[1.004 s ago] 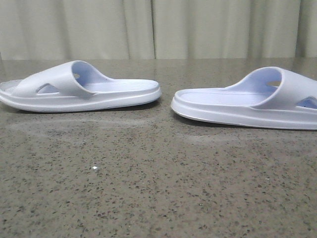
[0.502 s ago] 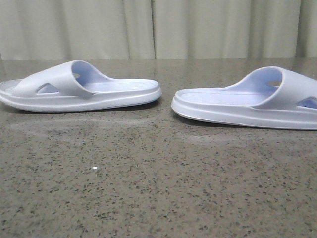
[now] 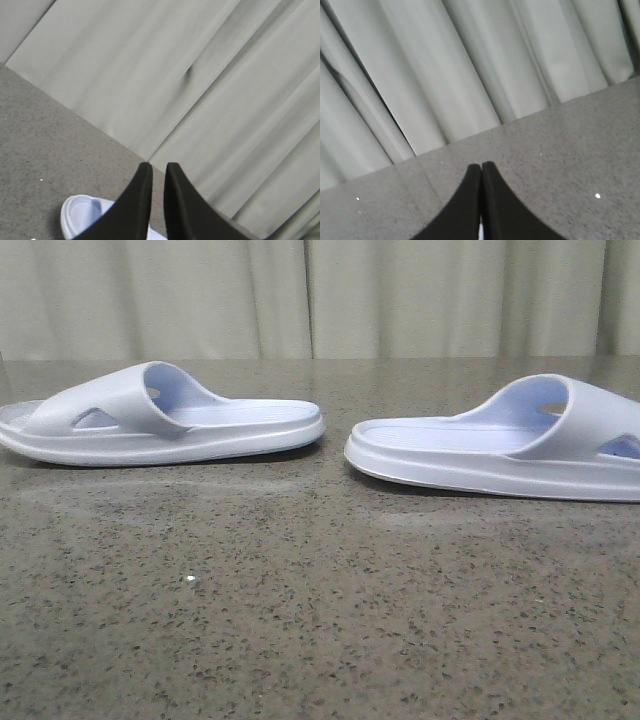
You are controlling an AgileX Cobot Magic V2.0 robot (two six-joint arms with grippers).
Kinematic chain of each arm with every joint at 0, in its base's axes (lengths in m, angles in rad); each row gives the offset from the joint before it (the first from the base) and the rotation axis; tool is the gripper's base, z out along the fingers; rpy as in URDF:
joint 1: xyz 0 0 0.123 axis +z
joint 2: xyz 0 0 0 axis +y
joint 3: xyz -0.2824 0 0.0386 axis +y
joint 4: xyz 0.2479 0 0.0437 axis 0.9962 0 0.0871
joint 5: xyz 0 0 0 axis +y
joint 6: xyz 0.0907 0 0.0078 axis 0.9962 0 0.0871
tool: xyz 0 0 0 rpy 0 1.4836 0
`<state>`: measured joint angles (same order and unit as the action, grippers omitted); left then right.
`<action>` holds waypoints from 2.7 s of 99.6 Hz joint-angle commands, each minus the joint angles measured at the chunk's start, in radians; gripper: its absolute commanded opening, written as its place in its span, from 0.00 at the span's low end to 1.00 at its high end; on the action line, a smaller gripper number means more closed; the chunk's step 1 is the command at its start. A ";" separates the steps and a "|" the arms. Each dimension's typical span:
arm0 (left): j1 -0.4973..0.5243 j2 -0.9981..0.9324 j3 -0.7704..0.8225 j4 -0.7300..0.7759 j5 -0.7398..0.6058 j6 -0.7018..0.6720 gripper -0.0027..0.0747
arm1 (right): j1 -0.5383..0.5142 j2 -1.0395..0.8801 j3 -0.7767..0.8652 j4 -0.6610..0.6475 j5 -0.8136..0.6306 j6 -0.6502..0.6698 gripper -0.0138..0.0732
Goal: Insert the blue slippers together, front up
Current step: 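Move the left gripper over the heel of the slipper nearest it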
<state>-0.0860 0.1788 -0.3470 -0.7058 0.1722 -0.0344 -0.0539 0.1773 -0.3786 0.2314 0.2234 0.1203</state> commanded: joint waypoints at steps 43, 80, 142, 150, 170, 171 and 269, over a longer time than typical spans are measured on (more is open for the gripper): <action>-0.009 0.383 -0.273 -0.149 0.078 -0.003 0.07 | -0.006 0.275 -0.250 0.286 -0.070 -0.003 0.16; -0.009 0.388 -0.273 -0.165 0.078 0.034 0.70 | -0.006 0.278 -0.250 0.355 -0.060 -0.003 0.73; -0.009 0.570 -0.230 -0.285 0.091 0.003 0.55 | -0.006 0.278 -0.250 0.368 0.010 -0.003 0.73; -0.009 0.617 -0.230 -0.321 0.087 0.003 0.55 | -0.006 0.278 -0.250 0.368 0.013 -0.003 0.73; -0.009 0.741 -0.230 -0.351 0.092 0.003 0.55 | -0.006 0.278 -0.250 0.368 0.015 -0.003 0.73; -0.009 0.746 -0.230 -0.353 0.092 0.003 0.55 | -0.006 0.278 -0.250 0.368 0.015 -0.003 0.73; -0.009 0.990 -0.282 -0.399 0.067 0.048 0.55 | -0.006 0.278 -0.250 0.368 0.015 -0.003 0.73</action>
<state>-0.0860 1.1704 -0.5773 -1.0818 0.2649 0.0000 -0.0539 0.4409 -0.5946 0.5917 0.3002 0.1203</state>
